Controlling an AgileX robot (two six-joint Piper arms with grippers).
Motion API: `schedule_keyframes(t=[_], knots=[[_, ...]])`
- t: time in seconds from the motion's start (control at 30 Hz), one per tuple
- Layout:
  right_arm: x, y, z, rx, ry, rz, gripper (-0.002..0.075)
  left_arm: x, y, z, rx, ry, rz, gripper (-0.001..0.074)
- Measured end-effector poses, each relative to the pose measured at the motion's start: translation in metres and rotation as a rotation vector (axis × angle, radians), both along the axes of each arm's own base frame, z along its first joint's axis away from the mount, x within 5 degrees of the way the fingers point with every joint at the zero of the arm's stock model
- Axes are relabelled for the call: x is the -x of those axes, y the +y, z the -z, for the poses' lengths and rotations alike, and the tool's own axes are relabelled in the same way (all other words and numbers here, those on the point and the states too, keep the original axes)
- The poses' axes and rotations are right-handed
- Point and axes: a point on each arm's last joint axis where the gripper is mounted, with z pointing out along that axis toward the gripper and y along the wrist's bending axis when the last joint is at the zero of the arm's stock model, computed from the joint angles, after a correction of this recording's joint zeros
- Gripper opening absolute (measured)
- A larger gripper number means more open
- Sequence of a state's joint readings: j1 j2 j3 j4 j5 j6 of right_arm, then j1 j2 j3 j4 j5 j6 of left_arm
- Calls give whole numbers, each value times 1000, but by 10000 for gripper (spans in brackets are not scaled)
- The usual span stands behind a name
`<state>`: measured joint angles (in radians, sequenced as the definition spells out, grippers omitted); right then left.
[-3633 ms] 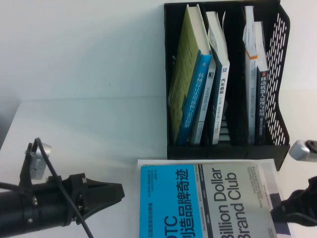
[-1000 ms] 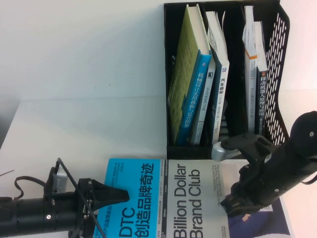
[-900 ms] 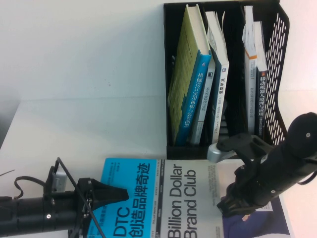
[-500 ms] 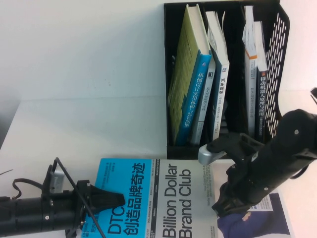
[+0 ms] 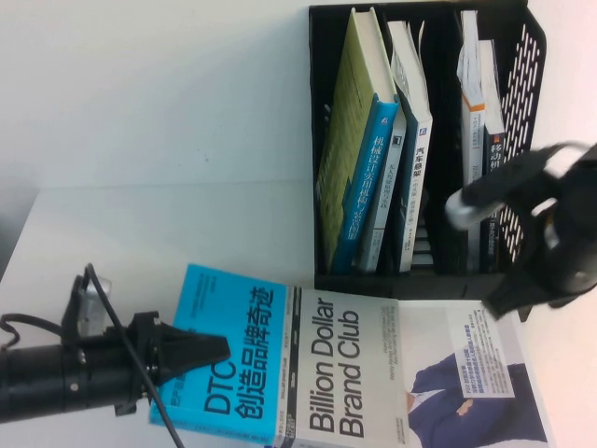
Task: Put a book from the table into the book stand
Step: Pick up the book with your left arm, then place the book on the book shelf
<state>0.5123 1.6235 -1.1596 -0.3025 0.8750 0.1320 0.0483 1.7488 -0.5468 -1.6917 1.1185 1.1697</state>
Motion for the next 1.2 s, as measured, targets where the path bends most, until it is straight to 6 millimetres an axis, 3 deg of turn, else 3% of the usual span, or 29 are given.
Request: schedule_keyframes(t=[0.23, 0.4, 0.5, 0.7, 0.97, 1.07, 1.2], knots=[[13, -15, -43, -80, -154, 109, -2, 14, 0, -49, -22, -136, -22, 183], [16, -17, -55, -111, -212, 113, -2, 30, 0, -81, -17, -210, -30, 183], [14, -14, -57, -167, -242, 126, -2, 36, -1, -106, -20, -268, -16, 183], [4, 3, -60, -363, -316, 110, -2, 51, -3, -176, -70, -454, 46, 183], [-22, 16, -41, -439, -393, 80, -2, 70, -3, -251, -128, -588, 80, 183], [-35, 8, -38, -467, -433, 115, -2, 72, -3, -268, -128, -622, 80, 183], [-50, -20, -40, -525, -487, 257, -2, 74, -3, -282, -140, -637, 69, 183]])
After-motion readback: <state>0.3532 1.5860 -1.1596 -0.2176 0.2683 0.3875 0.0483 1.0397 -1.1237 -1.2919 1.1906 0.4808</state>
